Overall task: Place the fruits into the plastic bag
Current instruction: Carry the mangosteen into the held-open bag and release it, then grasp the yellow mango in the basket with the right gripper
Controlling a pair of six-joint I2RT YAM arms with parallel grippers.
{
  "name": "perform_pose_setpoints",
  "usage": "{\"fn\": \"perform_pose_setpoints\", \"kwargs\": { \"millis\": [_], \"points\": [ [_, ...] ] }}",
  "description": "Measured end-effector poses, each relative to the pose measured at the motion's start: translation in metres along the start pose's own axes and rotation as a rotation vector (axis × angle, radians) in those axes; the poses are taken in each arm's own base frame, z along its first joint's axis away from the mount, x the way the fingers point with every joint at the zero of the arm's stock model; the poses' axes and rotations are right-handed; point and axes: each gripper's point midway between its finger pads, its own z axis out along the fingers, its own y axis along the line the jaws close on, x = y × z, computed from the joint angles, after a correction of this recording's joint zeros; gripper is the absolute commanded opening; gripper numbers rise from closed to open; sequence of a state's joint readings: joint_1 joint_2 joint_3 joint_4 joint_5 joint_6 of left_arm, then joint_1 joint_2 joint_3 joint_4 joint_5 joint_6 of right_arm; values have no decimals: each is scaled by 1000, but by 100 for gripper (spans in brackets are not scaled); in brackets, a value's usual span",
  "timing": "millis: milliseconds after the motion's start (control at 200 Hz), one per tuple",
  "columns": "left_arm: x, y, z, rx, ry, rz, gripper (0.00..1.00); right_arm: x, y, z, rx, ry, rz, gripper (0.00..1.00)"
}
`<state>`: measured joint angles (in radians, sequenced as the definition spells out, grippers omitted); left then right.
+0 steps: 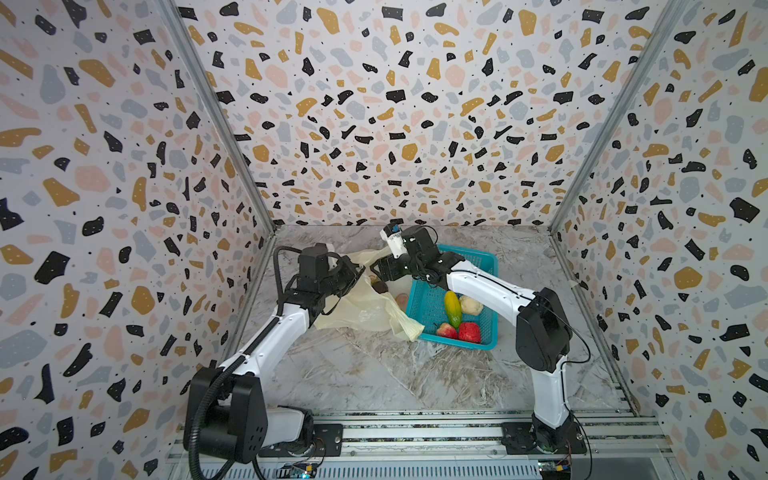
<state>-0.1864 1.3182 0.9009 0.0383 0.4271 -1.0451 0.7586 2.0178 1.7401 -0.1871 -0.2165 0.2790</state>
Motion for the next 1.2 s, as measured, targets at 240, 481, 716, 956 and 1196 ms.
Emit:
{"fn": "perform_pose_setpoints", "kwargs": {
  "millis": [240,481,716,956,1196],
  "points": [
    [3,9,2,-16,2,-10,0,9,4,-41,3,-9,-33,81],
    [3,21,2,-61,-15,2,0,12,-10,-138,64,-181,-20,81],
    [5,40,2,-120,-29,-11,0,61,-115,-203,414,-346,335,77],
    [3,42,2,-133,-42,-15,0,128,-145,-151,489,-134,468,76],
    [1,44,2,-145,-53,-16,0,176,-149,-121,483,43,476,75]
  ]
}}
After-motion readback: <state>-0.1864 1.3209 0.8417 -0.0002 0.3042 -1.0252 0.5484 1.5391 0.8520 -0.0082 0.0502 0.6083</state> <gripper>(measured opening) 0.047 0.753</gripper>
